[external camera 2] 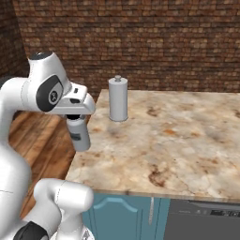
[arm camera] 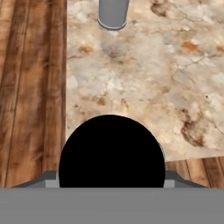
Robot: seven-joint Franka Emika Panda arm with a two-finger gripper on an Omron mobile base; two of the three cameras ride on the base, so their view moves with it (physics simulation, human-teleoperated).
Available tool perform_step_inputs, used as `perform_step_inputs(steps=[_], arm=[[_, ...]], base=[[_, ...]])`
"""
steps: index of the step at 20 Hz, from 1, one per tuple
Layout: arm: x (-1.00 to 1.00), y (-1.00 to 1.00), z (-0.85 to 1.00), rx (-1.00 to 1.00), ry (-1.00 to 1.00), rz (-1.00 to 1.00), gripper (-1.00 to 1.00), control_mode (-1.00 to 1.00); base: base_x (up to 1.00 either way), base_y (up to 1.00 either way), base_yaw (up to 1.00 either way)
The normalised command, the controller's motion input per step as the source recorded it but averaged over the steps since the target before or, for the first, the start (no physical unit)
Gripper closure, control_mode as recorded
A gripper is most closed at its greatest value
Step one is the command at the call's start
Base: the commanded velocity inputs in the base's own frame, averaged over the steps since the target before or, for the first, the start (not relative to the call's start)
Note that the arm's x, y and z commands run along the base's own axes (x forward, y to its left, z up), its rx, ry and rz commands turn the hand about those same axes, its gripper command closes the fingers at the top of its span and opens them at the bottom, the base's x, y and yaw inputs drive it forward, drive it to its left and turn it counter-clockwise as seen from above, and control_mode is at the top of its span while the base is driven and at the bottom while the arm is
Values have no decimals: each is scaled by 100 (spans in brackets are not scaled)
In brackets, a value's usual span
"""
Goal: Move the drinks to the dining counter.
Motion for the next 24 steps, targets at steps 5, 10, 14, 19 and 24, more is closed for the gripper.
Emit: perform_step_inputs(steps=[5,10,14,19,24], arm=[[31,0,-32,0,0,0,100,-100],[33,0,-27,0,0,0,100,-100],[29,0,-26,0,0,0,100,-100],[23,0,-31,0,1,0,100,-100],[23,0,-30,0,2,0,100,-100]], base=[[0,0,0],[0,0,0],[0,0,0],[0,0,0],[0,0,0]])
